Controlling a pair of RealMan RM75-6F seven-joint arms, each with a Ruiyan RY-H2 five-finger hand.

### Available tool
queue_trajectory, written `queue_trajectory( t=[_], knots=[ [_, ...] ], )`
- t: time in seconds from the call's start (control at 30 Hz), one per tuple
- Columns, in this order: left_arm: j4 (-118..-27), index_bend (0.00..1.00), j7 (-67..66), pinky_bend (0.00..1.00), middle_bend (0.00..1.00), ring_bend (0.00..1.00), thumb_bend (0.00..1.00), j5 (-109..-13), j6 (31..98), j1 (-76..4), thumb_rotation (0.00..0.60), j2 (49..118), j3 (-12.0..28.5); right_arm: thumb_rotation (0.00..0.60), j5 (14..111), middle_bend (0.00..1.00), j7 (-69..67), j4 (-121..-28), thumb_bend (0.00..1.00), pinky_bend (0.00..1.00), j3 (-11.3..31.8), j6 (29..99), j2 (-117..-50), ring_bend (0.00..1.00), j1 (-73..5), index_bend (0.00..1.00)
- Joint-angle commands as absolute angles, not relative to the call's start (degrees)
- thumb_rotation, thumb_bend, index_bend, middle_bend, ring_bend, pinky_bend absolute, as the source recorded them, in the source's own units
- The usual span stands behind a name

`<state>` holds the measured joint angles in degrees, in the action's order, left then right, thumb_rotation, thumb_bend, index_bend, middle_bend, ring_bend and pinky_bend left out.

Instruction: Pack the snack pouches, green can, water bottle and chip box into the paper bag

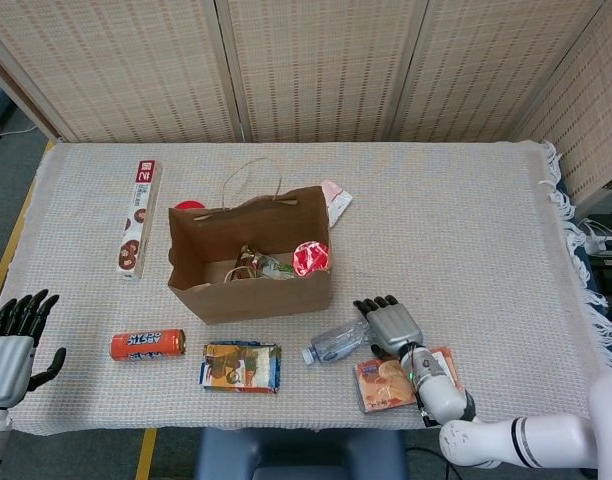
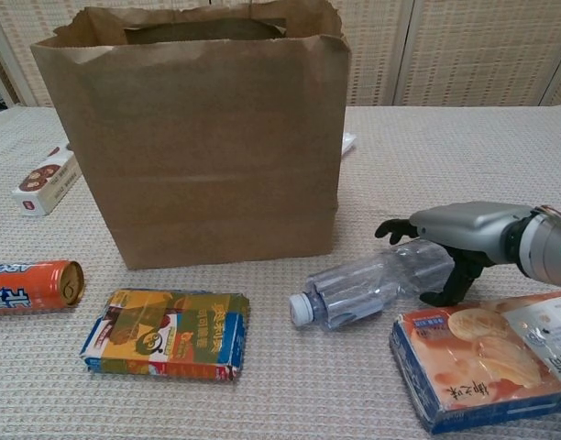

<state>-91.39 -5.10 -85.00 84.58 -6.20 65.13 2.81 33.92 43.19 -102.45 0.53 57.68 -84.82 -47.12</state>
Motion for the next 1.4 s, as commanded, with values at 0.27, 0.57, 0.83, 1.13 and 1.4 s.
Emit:
queue_trajectory(
  t=[0.27, 0.57, 0.83, 1.13, 1.4],
  knots=[
    [-91.4, 0.06, -4.8, 0.00, 0.00, 0.00, 0.39, -85.0, 84.5, -6.2, 0.600, 65.1, 2.8, 0.600, 39.6, 0.56, 41.2, -103.1, 0.29, 0.56, -0.7, 58.7, -84.3, 0.58, -46.6, 0.62],
    [-91.3, 0.06, -5.0, 0.00, 0.00, 0.00, 0.39, -85.1, 84.6, -6.2, 0.600, 65.1, 2.8, 0.600, 50.4, 0.58, 30.0, -109.4, 0.32, 0.58, -0.1, 59.9, -72.9, 0.61, -42.0, 0.66],
    [-91.5, 0.06, -5.5, 0.00, 0.00, 0.00, 0.39, -85.0, 84.8, -6.2, 0.600, 65.2, 2.8, 0.600, 58.6, 0.59, 16.5, -112.6, 0.32, 0.58, 1.8, 59.8, -60.2, 0.61, -37.7, 0.67],
    [-91.6, 0.06, -5.8, 0.00, 0.00, 0.00, 0.39, -85.0, 84.8, -6.2, 0.600, 65.3, 2.9, 0.600, 59.7, 0.59, 1.5, -113.1, 0.32, 0.58, 9.6, 63.7, -51.6, 0.61, -34.4, 0.67],
    [-91.7, 0.06, -5.8, 0.00, 0.00, 0.00, 0.39, -85.0, 84.6, -6.3, 0.600, 65.2, 2.9, 0.600, 51.3, 0.59, 10.7, -115.2, 0.32, 0.58, 18.1, 68.4, -53.7, 0.61, -40.5, 0.67]
  ],
)
